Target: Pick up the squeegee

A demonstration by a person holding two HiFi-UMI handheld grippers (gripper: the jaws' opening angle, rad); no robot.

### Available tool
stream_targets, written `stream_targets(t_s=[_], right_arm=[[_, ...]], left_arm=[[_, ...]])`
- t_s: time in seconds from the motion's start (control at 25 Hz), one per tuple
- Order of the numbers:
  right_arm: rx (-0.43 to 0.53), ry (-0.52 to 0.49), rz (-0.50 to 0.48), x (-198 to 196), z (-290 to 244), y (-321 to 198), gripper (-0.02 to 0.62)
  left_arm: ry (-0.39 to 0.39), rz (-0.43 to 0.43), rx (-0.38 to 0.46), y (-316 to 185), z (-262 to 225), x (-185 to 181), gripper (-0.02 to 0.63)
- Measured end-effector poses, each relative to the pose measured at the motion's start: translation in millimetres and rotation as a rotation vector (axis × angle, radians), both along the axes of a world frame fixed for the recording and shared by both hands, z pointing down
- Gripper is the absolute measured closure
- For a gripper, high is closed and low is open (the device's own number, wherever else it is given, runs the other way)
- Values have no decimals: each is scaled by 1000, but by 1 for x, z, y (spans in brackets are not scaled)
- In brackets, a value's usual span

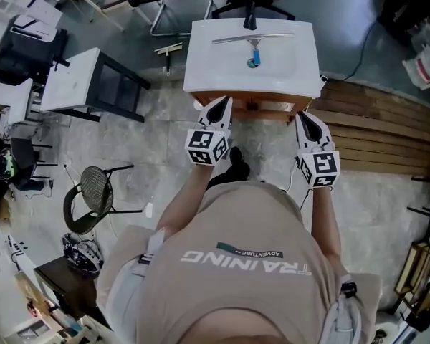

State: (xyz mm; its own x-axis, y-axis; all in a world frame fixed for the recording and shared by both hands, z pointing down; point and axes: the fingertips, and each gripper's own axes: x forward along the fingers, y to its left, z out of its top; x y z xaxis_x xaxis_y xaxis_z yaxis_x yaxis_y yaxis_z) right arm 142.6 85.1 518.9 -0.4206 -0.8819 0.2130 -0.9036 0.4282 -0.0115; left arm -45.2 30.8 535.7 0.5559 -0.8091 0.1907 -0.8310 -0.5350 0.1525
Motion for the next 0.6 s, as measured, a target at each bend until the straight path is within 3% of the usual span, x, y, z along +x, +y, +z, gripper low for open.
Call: stream_targets(t_s=[0.32,0.6], right_arm=[[19,23,55,-19,-18,-72,558],[0,36,87,-43,-11,-120,558]], left_arm=[[-4,91,-7,-70,-3,-10,594],[-61,180,3,-119,6,-21,594]])
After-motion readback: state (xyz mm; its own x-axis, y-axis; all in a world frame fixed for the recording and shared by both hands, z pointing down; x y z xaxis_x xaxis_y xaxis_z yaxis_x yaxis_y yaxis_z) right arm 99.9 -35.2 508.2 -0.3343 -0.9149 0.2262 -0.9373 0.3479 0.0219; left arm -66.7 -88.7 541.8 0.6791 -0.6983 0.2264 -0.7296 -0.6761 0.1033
